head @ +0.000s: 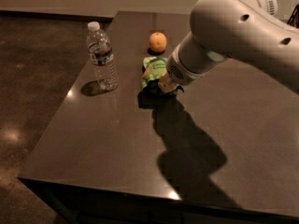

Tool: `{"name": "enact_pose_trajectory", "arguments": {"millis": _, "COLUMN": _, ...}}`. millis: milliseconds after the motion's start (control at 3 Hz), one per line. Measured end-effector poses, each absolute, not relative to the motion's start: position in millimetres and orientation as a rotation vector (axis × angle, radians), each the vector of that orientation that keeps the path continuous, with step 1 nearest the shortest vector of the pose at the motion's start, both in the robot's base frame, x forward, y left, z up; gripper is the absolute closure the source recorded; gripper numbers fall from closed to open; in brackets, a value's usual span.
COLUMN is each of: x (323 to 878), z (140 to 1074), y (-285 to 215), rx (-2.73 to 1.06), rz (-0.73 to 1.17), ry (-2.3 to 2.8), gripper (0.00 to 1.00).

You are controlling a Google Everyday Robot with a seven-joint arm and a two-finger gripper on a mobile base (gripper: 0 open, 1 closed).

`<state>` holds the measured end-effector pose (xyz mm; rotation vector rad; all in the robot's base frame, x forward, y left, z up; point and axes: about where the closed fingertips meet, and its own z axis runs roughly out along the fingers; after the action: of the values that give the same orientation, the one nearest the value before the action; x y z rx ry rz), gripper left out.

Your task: Move green rice chip bag near water bottle

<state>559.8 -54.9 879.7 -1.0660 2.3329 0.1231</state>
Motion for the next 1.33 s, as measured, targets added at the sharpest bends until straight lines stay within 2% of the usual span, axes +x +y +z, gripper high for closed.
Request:
{"name": "enact_pose_trajectory", "arguments": {"millis": 333, "x": 554.2, "z": 879.8, "y": -42.0, "rx": -1.107, "rz": 0.136, "ry": 2.328, "gripper": 0.82}}
{"name": "enact_pose_trajectory", "arguments": {"millis": 1333, "x": 553.3, "z": 873.4, "y": -13.3, "rx": -1.187, "rz": 0.193, "ry": 2.296, "gripper": 0.13}}
